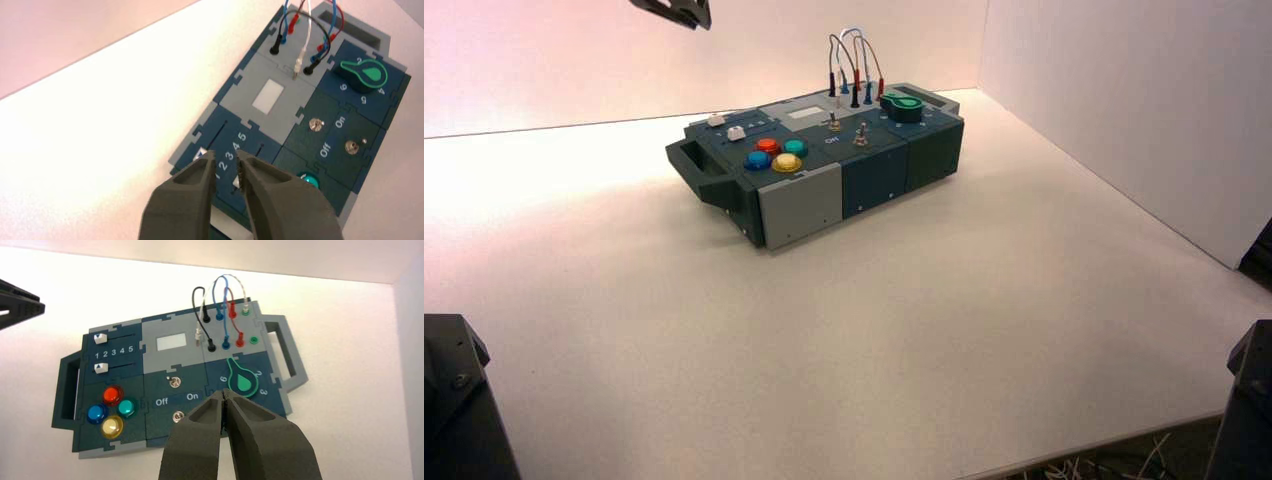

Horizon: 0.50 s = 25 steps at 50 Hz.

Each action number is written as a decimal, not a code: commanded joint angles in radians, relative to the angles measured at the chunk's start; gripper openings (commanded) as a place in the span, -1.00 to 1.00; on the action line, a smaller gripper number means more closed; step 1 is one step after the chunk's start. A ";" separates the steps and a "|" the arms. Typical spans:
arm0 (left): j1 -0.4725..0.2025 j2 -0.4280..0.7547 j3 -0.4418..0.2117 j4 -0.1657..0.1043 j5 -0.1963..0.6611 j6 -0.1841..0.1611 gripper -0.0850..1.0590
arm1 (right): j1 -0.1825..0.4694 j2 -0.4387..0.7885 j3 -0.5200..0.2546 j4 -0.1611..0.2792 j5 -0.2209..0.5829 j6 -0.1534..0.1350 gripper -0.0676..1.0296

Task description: Flip the top switch off with the right gripper.

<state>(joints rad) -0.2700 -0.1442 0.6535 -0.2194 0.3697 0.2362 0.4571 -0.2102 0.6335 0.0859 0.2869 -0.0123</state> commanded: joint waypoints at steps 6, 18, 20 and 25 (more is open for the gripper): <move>-0.002 -0.067 0.026 -0.009 0.003 -0.002 -0.25 | -0.021 -0.117 0.067 0.005 -0.023 0.003 -0.58; -0.003 -0.155 0.052 0.000 0.003 0.008 -0.18 | -0.025 -0.212 0.143 0.006 -0.026 0.003 -0.43; -0.003 -0.167 0.052 0.003 0.003 0.008 -0.18 | -0.025 -0.222 0.150 0.006 -0.028 0.003 -0.43; -0.002 -0.199 0.061 0.006 -0.017 0.014 -0.18 | -0.025 -0.242 0.170 0.008 -0.026 0.002 -0.43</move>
<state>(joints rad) -0.2700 -0.3083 0.7210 -0.2163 0.3743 0.2454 0.4372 -0.4280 0.8084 0.0890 0.2700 -0.0123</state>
